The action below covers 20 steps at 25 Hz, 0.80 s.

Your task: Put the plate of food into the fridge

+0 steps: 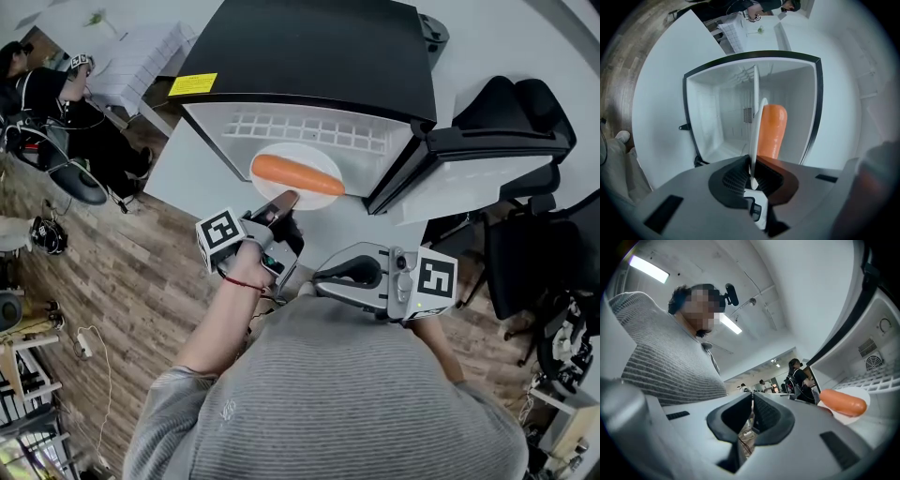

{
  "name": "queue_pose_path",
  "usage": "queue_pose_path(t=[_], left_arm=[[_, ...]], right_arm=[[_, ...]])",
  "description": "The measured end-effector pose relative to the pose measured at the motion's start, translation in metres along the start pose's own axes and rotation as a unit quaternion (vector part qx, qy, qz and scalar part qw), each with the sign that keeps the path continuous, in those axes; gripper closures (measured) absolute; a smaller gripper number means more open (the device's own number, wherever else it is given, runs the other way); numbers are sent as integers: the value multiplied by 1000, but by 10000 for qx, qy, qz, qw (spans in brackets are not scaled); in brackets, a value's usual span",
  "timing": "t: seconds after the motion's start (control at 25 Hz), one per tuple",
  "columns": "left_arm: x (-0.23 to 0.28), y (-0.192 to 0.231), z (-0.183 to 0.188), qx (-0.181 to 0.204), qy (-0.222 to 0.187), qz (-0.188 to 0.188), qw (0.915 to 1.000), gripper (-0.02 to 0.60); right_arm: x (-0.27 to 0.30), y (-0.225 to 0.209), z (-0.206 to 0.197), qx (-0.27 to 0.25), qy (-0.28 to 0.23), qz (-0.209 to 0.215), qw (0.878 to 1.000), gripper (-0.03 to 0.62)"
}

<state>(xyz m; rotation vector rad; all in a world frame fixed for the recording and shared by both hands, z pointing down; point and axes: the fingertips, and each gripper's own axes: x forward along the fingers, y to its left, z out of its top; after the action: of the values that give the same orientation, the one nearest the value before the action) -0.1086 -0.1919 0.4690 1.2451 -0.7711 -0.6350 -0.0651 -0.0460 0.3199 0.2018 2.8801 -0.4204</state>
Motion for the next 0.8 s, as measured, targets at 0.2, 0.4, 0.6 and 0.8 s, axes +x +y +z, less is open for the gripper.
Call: queue_pose_path(t=[0.2, 0.4, 0.6, 0.8], left_arm=[[17, 1, 17, 213, -6, 113, 9997, 552], [30, 0, 24, 176, 3, 138, 9998, 552], [40, -5, 30, 91, -5, 128, 9999, 552], [48, -5, 38, 126, -3, 128, 9998, 552]], right_arm=[[-2, -10, 4, -15, -55, -35, 10000, 579], [-5, -19, 5, -9, -42, -95, 9999, 579], [-8, -27, 7, -8, -51, -182, 9998, 579], [-9, -32, 7, -12, -56, -235, 9997, 579]])
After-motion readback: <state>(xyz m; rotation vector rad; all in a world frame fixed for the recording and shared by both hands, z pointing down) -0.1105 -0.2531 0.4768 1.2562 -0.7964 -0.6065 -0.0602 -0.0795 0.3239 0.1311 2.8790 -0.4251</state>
